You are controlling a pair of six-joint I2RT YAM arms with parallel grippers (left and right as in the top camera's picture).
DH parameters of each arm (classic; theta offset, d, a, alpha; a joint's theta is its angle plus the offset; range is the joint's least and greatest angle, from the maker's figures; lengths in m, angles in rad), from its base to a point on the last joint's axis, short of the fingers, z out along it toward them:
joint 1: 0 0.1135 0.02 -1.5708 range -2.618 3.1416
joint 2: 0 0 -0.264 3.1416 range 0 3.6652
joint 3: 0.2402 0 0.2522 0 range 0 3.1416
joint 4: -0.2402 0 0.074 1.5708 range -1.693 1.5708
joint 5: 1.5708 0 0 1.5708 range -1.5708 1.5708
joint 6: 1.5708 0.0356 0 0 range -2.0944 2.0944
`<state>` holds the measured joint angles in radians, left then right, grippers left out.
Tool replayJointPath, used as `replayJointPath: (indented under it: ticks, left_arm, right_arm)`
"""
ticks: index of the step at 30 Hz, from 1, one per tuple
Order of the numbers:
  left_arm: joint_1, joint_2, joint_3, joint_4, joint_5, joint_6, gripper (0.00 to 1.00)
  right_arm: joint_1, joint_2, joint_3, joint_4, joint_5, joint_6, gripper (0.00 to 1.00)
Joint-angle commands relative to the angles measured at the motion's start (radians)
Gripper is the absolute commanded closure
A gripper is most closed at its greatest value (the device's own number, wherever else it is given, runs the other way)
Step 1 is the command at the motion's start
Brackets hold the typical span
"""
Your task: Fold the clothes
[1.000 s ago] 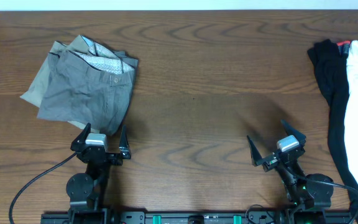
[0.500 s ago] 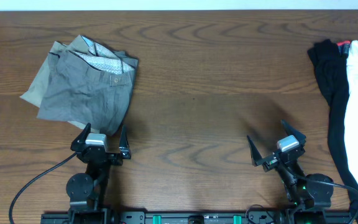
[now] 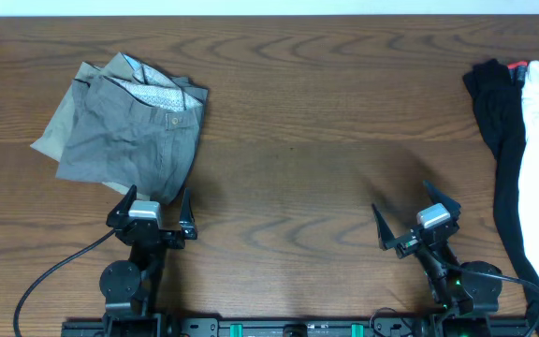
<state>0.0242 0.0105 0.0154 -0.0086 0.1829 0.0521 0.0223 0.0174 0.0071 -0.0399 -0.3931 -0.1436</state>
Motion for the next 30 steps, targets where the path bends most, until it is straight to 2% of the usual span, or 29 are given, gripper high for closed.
replayJointPath:
  ticks: [1,30]
  left_arm:
    - [-0.004,-0.006,-0.011,-0.043,0.014,-0.005,0.02]
    - [-0.004,-0.006,-0.011,-0.043,0.014,-0.005,0.02]
  right_arm:
    - [-0.004,-0.003,-0.002,-0.004,-0.006,-0.008,0.01]
    - [-0.004,-0.003,-0.002,-0.004,-0.006,-0.007,0.01]
